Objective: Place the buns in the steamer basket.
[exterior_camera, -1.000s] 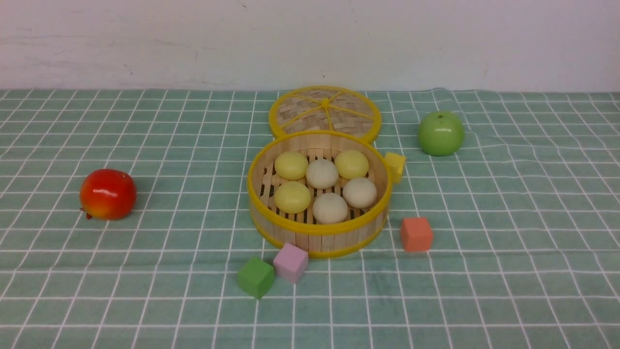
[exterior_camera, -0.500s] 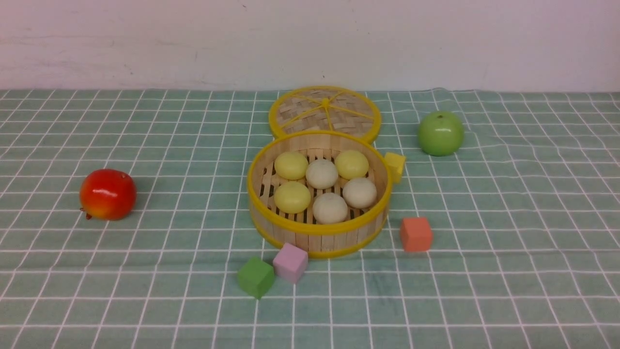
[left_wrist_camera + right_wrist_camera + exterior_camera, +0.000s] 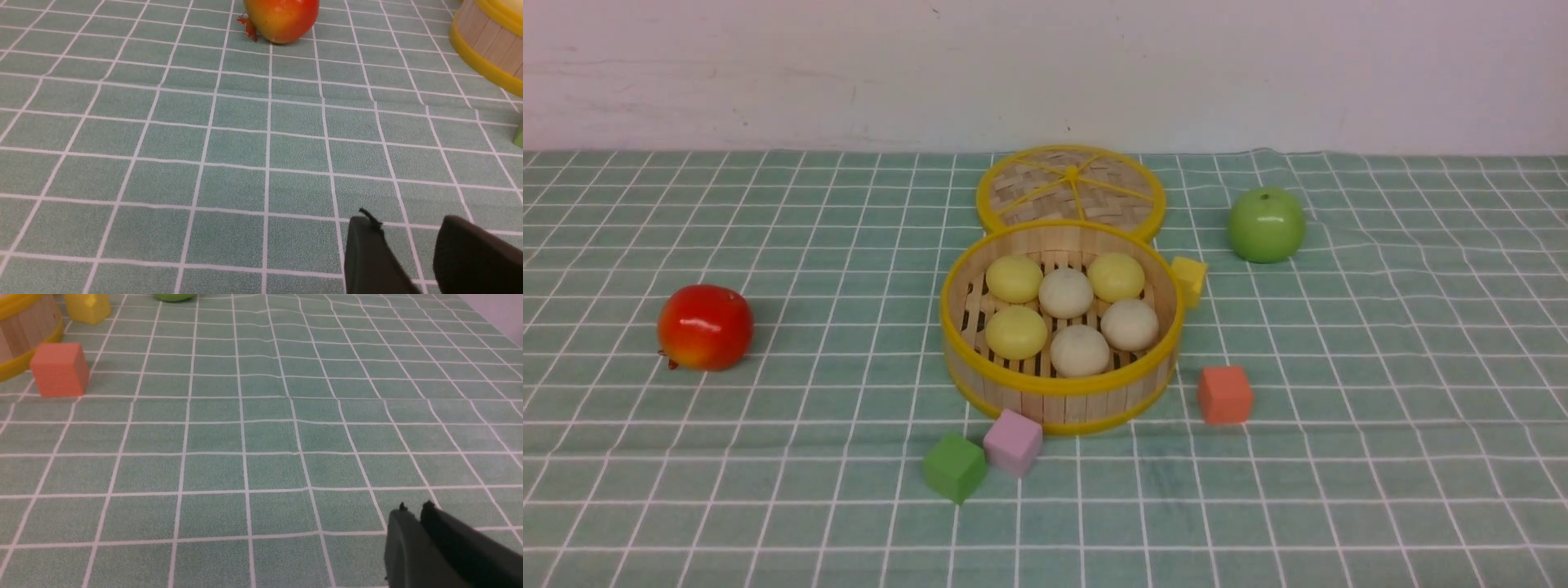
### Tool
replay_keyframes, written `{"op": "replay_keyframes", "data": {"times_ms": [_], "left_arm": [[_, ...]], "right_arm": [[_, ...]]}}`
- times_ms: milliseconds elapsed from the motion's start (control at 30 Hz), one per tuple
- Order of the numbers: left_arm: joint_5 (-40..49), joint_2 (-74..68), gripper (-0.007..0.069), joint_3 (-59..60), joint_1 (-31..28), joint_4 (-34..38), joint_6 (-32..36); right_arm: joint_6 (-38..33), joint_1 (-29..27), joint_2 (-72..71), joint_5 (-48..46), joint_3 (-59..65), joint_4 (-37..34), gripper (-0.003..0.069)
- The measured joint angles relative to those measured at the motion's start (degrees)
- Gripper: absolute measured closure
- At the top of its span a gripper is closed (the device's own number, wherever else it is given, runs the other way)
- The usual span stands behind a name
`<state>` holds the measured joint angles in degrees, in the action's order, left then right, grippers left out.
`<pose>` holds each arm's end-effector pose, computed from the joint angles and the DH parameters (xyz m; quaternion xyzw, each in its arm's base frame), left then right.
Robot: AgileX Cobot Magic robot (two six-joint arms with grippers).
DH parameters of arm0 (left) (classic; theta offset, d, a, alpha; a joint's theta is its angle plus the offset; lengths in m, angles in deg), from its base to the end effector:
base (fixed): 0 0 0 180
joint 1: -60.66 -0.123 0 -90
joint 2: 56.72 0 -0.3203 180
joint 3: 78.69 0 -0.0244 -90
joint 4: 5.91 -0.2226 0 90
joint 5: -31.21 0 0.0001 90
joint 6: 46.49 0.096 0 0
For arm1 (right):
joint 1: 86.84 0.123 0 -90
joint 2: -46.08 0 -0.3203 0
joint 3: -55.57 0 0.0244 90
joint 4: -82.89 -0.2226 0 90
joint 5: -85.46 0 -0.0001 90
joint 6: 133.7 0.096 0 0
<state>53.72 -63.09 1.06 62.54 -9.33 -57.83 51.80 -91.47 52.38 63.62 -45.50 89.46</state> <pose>-0.0069 0.0024 0.1672 -0.0513 0.8104 -0.0419 0.5821 -0.0072 -0.0035 0.1729 0.0409 0.8024 -0.0443 0.5937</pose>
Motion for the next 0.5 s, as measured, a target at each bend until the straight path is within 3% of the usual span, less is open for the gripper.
{"op": "replay_keyframes", "data": {"times_ms": [500], "left_arm": [[0.0,0.0,0.0386,0.0,0.2,0.0,0.0]], "right_arm": [[0.0,0.0,0.0,0.0,0.0,0.0,0.058]]}}
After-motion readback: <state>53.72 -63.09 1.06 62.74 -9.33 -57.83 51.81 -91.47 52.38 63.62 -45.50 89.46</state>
